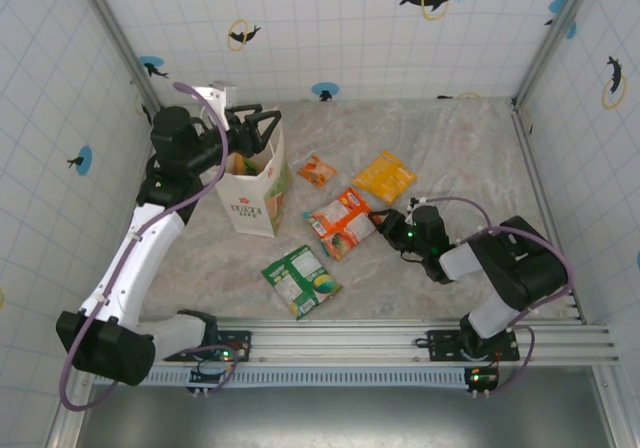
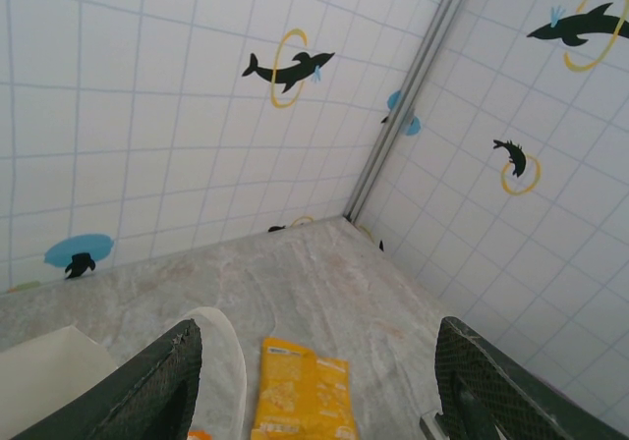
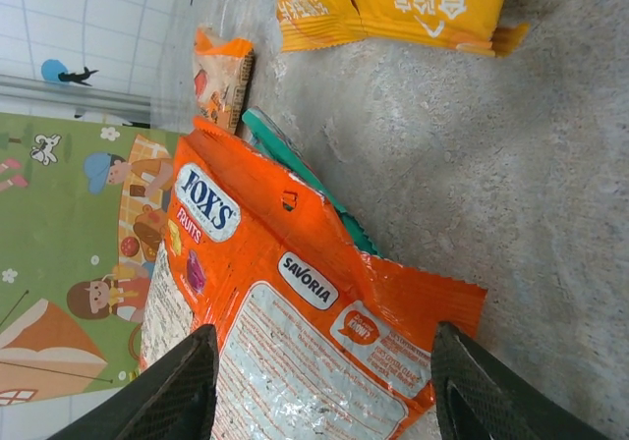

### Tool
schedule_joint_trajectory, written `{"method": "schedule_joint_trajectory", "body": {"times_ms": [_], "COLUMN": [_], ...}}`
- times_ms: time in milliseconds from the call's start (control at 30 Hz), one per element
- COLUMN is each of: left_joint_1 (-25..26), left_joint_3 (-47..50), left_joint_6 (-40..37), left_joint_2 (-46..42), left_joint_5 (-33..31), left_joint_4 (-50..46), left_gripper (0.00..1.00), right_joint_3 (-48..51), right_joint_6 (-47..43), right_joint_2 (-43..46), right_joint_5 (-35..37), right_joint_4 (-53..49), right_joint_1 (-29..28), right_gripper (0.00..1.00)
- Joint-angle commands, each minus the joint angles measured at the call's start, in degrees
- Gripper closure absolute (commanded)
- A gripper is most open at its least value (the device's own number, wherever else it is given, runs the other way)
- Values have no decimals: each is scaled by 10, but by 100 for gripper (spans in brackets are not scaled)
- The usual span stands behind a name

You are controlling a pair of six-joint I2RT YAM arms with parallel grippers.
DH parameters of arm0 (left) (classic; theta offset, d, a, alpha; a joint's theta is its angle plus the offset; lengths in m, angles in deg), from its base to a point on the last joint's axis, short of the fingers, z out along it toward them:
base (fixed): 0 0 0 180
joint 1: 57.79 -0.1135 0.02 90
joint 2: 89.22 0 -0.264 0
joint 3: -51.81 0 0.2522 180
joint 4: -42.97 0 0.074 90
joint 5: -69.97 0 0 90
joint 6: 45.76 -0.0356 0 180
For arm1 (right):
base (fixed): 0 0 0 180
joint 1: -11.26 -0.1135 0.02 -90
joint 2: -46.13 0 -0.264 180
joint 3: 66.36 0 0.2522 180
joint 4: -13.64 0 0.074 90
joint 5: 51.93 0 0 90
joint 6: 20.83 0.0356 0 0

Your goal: Place the snacks into the paper bag

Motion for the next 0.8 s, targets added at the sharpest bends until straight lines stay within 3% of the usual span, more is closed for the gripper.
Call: {"method": "schedule_joint_trajectory", "body": {"times_ms": [0, 467, 767], "left_joint_1": [-1, -1, -1], "left_joint_3": [5, 8, 9], "left_joint_6": [-4, -1, 8], "left_joint_2": [3, 10, 13], "left_joint_5": [0, 3, 11], "left_joint_4": [12, 19, 24], "left_gripper": [36, 36, 36], "right_joint_3": [-5, 26, 27], "right_joint_6": [-16, -89, -89], "right_joint_2": [-4, 101, 51], "right_joint_5": [7, 2, -50], "right_joint_4": [18, -85, 8], "right_joint_1": [3, 12, 33], "right_gripper": [40, 39, 43]}}
